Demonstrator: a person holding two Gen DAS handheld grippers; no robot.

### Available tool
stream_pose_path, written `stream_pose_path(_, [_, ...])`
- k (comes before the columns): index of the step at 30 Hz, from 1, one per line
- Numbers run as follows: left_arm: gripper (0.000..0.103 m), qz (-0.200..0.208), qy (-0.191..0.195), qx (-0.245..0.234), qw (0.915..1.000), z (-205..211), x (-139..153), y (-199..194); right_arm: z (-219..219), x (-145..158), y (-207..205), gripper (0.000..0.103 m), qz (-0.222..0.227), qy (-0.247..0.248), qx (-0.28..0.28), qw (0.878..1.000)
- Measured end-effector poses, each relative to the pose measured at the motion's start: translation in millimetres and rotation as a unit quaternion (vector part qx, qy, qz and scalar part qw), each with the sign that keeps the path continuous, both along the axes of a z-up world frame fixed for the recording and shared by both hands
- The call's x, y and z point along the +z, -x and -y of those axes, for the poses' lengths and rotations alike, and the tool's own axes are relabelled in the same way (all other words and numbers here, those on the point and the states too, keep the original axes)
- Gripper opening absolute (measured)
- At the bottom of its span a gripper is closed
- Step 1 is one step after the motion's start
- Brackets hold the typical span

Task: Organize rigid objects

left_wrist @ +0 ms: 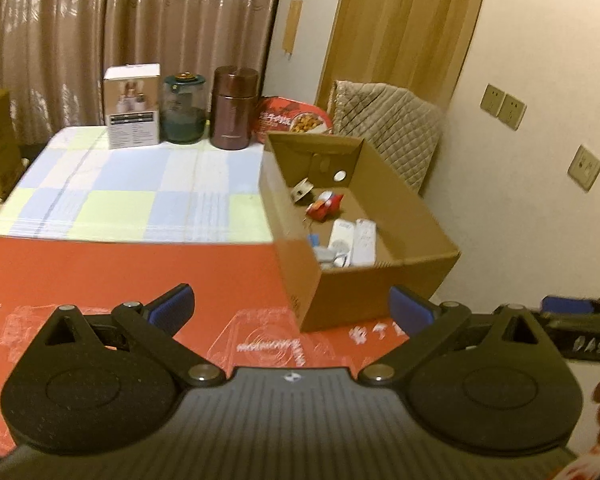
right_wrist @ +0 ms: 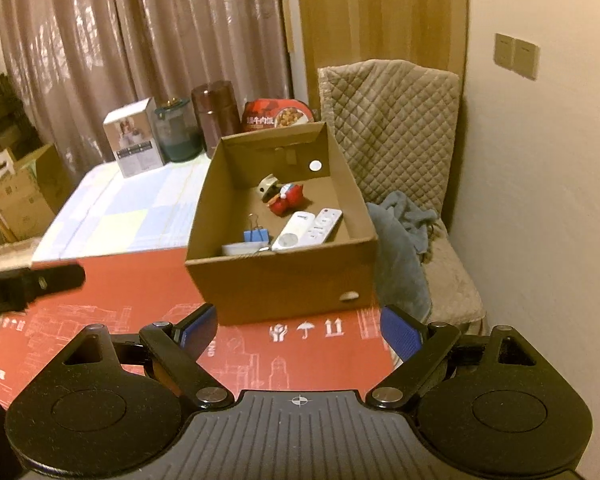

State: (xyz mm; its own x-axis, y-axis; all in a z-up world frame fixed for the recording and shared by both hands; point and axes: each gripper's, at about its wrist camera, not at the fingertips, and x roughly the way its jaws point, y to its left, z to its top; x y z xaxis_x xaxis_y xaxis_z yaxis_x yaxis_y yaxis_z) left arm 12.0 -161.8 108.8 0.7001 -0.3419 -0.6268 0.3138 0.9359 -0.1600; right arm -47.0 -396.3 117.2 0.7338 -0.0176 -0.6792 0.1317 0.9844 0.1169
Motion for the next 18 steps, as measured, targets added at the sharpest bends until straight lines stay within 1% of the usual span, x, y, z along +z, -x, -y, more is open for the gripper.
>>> stream_pose_path(3, [0.101, 0.005, -0.012, 0.007, 0.9999, -6, -8, 20, -5, -2, 18, 0.086, 0.011, 0.001, -0.008, 1.0])
stream_pose_path(8, [0.101, -0.002, -0.002, 0.014, 0.9999, -18, -17, 46, -19, -5, 38, 0.086, 0.012, 0.01, 0.001, 1.0])
stream_pose_path(14, [0.101, 0.002, -0.005, 0.013, 0.9999, -24, -18, 76, -38, -7, 59, 0.086, 0.02, 0.01, 0.015, 1.0])
stream_pose_path(18, [0.102, 0.015, -0.009, 0.018, 0.9997, -29, -14, 90, -46, -5, 73, 0.086, 0.024, 0.013, 0.014, 1.0])
